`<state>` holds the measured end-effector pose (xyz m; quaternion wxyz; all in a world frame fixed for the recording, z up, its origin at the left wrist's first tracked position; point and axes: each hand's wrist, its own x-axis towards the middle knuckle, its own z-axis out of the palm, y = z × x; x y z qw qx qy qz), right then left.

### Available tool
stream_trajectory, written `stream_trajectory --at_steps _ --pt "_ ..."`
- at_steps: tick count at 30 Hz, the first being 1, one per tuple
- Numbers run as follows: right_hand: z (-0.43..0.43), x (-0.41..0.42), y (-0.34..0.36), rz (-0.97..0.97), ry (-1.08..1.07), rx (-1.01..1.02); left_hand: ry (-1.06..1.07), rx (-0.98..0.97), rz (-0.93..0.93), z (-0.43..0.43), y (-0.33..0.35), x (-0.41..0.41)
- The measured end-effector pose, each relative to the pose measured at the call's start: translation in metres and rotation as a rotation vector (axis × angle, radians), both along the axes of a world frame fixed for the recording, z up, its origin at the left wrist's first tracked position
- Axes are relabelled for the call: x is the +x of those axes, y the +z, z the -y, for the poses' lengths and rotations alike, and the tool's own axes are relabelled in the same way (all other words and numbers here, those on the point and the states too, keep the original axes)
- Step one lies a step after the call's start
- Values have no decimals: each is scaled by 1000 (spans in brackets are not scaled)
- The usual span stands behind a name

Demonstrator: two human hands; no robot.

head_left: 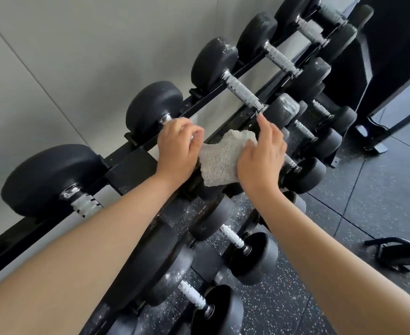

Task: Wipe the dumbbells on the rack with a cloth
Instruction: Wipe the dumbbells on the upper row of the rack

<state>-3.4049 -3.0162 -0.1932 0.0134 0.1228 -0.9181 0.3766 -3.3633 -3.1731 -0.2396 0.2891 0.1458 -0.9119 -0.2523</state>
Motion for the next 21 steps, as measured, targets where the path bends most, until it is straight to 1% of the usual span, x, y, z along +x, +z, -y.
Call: stream_trajectory --at_steps 2,3,6,8,11,13,15,18,20,21 --pt "17 15 2 50 68 48 -100 -20 130 5 0 -7" --pt "24 23 0 65 76 85 -96 -52 201 6 0 -11" --pt "36 32 -11 8 37 190 -51 -271 419 9 1 -19" --pt "36 30 -17 -64 1 215 -68 -412 467 11 3 -20" --pt "34 28 -20 -125 49 233 -93 -527 464 17 7 -18" --pt "32 26 -20 -108 57 182 -125 -530 447 20 7 -18" --pt "31 22 -20 -69 46 76 -156 -491 451 21 6 -16" --pt "29 15 -19 -84 75 -59 -191 -428 415 23 2 -12" --pt "26 7 -15 24 86 -132 -236 -362 398 27 0 -10" --pt "25 1 -13 124 89 -191 -258 -326 393 28 0 -10"
